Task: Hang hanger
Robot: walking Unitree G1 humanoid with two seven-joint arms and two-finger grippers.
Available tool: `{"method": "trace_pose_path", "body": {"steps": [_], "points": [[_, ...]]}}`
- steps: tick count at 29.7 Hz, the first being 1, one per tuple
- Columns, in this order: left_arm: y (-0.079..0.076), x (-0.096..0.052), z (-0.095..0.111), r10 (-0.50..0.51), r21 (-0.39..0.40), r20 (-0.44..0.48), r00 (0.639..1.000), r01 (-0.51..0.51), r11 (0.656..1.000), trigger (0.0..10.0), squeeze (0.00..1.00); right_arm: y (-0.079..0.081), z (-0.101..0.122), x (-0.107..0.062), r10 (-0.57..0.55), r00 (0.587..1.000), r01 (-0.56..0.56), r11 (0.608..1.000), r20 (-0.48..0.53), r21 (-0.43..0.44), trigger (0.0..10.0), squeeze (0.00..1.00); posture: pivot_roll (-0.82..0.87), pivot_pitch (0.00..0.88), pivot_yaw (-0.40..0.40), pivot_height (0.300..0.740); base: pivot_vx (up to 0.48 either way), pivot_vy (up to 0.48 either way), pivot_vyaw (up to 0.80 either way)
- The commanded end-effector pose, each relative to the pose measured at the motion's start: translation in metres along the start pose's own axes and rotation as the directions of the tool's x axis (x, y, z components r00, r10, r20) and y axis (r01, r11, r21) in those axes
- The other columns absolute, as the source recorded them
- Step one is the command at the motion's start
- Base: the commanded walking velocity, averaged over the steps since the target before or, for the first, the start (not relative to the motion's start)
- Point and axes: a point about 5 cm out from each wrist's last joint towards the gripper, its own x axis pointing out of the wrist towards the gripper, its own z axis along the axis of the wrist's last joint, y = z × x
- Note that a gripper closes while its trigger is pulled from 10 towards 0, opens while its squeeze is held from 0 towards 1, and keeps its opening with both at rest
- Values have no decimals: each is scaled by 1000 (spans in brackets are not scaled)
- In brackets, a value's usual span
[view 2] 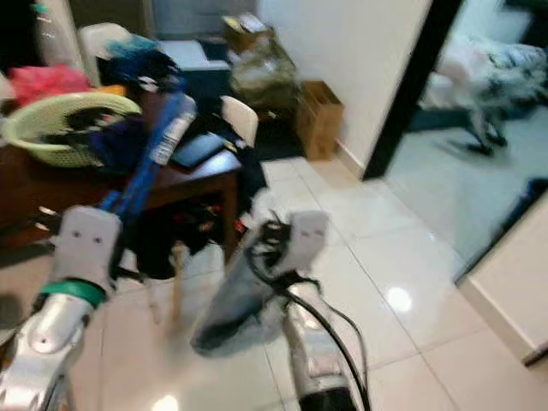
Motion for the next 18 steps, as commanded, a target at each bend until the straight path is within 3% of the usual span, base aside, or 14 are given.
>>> {"method": "trace_pose_path", "body": {"steps": [1,11,18], "points": [[-4,-1,-1,-12,4,1,1000,12,1000,10000,0,-4,5,0,-12,999,13,1000,31,-17,10000,0,29,18,41,740,461,0,0],[3,1,12,43,74,78,996,-48,996,10000,0,-1,7,3,2,999,-2,1000,46,-10,10000,0,36,20,40,740,462,0,0],[23,7,43,170,215,270,948,-231,949,10000,0,11,42,18,88,978,-99,994,189,45,10000,0,42,20,47,740,466,0,0]]}}
